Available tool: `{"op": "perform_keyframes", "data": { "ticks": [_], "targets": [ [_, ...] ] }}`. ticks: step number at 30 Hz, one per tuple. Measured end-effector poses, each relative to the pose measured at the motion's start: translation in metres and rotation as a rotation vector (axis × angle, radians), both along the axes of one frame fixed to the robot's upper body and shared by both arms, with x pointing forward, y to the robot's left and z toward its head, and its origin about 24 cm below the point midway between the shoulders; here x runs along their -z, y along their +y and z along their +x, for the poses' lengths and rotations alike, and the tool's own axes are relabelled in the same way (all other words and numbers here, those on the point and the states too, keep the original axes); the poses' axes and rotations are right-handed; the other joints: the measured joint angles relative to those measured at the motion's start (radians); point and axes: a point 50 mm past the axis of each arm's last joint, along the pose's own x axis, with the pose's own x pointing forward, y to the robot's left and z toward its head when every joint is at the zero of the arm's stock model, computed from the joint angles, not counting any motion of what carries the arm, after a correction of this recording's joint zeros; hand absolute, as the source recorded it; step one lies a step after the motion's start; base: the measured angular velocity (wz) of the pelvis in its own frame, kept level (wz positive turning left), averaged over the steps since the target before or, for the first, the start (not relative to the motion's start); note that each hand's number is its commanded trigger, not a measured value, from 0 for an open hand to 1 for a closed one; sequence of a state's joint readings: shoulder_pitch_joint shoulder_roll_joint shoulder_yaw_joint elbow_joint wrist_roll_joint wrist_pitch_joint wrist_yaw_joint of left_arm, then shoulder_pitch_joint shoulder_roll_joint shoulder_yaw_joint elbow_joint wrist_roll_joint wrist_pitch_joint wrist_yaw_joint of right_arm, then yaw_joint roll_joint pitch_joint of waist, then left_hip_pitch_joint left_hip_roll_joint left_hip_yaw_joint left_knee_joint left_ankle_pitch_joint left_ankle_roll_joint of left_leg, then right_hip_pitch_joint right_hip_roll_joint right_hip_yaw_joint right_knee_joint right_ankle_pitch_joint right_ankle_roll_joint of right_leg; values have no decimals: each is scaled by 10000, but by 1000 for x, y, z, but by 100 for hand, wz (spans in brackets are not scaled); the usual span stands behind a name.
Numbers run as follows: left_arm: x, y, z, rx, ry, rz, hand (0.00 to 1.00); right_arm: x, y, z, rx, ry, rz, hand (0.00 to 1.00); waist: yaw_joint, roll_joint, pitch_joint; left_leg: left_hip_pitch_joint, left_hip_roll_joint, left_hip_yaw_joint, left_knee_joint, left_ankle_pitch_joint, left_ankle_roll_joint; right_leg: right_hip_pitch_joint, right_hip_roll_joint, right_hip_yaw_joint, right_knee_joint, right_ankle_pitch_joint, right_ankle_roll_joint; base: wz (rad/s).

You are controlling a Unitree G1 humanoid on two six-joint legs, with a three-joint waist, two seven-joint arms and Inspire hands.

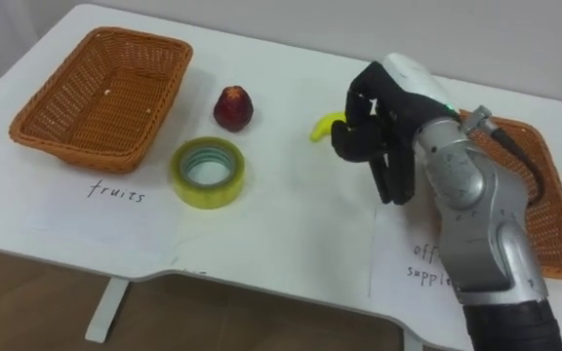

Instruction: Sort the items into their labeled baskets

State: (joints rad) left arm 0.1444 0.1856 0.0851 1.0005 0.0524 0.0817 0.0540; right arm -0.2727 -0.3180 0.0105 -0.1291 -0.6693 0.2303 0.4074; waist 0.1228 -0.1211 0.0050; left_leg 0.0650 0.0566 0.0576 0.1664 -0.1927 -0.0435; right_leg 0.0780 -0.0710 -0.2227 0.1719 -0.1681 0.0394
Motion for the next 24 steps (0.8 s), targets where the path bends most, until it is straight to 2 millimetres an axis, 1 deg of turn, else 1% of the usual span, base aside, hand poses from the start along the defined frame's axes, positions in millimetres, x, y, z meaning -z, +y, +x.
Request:
{"op": "perform_keyframes", "data": {
  "ticks": [7,11,13,15,18,19,20,22,23,24],
  "targets": [
    [0,2,-3,-181,25,-24,0,-5,-3,0,201,-521,188,100,-156,-53,-30,49,3,-29,-4,2,4,-78,0,57,137,0,0,-2],
    [0,4,-5,-341,19,-19,0,-10,-10,-1,450,-871,560,100,-175,-141,-15,73,4,-45,-22,2,4,-62,0,21,136,0,0,-1],
    [0,7,-11,-671,37,-39,0,-15,-20,-2,799,-1148,899,100,-180,-196,-17,64,3,-37,-21,2,4,-69,-5,15,136,0,0,0],
    [0,9,-15,-856,60,-60,0,-19,-29,-3,1093,-1490,1106,100,-203,-209,-15,61,3,-31,-18,2,4,-70,-5,-4,135,0,0,0],
    [0,10,-23,-1202,166,-75,0,-28,-43,-5,1553,-2067,1118,100,-389,-181,5,10,3,-39,0,2,4,-103,-4,8,131,0,0,0],
    [0,10,-24,-1309,169,-79,0,-31,-49,-6,1790,-2231,1094,100,-463,-156,22,-10,4,-41,13,2,4,-113,-4,7,132,0,0,0],
    [0,10,-24,-1314,185,-81,0,-33,-52,-7,1917,-2326,1091,100,-492,-142,32,-9,4,-40,13,2,4,-113,-4,6,134,0,0,0],
    [1,10,-25,-1332,228,-79,0,-37,-59,-8,2299,-2661,962,100,-664,-82,74,-12,4,-31,3,1,5,-114,-4,13,136,0,0,0],
    [1,10,-25,-1334,232,-80,0,-37,-61,-9,2368,-2725,965,100,-692,-78,76,-24,4,-31,1,1,5,-116,-4,15,136,0,0,0],
    [0,11,-25,-1322,228,-53,0,-38,-65,-9,2568,-2872,1139,100,-799,-79,75,-31,4,-36,-6,1,5,-117,-2,10,136,0,0,0]
  ]
}}
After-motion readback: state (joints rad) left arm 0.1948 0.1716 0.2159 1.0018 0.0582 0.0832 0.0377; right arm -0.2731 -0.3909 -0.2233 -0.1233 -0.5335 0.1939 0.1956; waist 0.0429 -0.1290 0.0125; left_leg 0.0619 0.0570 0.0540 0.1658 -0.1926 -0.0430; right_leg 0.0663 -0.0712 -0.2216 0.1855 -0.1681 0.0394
